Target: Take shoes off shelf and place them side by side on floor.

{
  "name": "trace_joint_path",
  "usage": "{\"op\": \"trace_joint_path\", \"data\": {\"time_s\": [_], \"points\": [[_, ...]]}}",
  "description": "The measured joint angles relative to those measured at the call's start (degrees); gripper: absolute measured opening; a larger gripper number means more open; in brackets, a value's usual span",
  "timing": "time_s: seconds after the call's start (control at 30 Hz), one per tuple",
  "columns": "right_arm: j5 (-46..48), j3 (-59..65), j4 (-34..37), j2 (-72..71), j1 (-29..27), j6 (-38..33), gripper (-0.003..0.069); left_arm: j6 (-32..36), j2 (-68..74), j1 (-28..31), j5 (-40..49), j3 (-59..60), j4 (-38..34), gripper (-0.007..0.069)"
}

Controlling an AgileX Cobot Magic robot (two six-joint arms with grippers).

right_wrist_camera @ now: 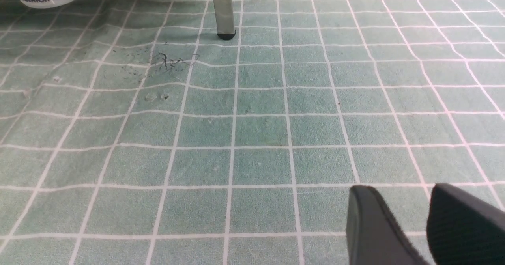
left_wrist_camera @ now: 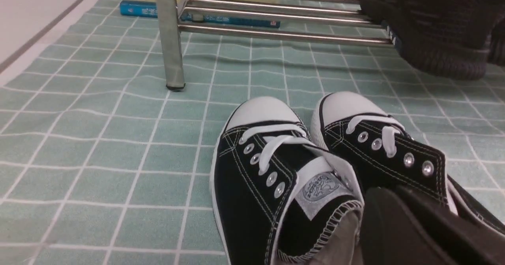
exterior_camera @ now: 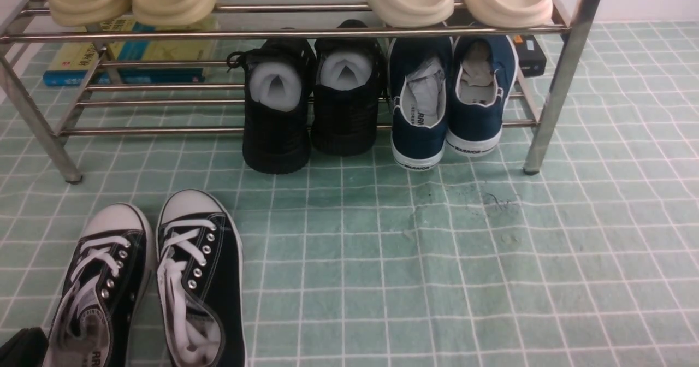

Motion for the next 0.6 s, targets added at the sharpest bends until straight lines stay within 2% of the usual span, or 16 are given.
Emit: {"op": "trace_joint_path", "data": {"time_s": [0.33, 0.6], "points": [[0.0, 0.0, 0.0, 0.0, 0.0, 0.0, 0.0239, 0.0, -0.21, 0.78, 7.93, -0.18, 0.26, 0.0054], [0.0, 0.0, 0.0, 0.0, 0.0, 0.0, 0.0239, 0.0, -0.21, 2.93, 8.14, -0.18, 0.26, 0.0054]]}}
